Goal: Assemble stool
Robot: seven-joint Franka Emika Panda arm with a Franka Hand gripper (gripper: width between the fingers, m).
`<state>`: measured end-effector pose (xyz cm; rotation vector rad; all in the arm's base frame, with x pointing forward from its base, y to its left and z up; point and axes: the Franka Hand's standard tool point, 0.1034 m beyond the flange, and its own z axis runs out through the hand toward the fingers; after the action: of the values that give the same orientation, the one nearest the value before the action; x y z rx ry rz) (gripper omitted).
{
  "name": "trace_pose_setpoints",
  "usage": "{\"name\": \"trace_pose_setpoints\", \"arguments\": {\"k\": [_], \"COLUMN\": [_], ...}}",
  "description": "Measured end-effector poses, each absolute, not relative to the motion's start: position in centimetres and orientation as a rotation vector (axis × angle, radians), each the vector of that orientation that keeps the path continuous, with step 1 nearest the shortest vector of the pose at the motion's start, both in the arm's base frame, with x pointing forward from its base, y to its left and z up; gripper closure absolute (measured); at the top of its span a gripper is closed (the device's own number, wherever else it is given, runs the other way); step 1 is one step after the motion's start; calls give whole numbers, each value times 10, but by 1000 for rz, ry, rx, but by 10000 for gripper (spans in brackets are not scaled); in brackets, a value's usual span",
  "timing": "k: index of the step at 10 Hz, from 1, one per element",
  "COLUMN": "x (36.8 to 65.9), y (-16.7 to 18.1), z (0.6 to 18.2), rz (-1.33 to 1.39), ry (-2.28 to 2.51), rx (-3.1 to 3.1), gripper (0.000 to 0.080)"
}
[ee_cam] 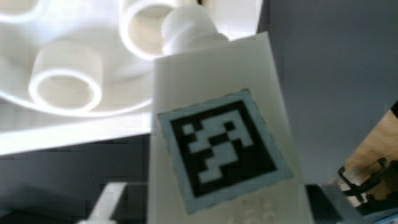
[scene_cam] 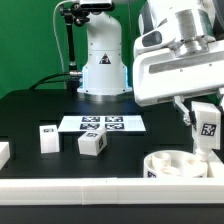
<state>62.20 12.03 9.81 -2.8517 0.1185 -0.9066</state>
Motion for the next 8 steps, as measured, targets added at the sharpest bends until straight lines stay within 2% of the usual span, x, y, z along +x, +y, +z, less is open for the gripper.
{"name": "trace_pose_setpoints", "arguments": {"k": [8], "x": [628], "y": [104], "z": [96], "rz": [-914], "ry": [63], "rx": [-2880], "gripper": [472]}}
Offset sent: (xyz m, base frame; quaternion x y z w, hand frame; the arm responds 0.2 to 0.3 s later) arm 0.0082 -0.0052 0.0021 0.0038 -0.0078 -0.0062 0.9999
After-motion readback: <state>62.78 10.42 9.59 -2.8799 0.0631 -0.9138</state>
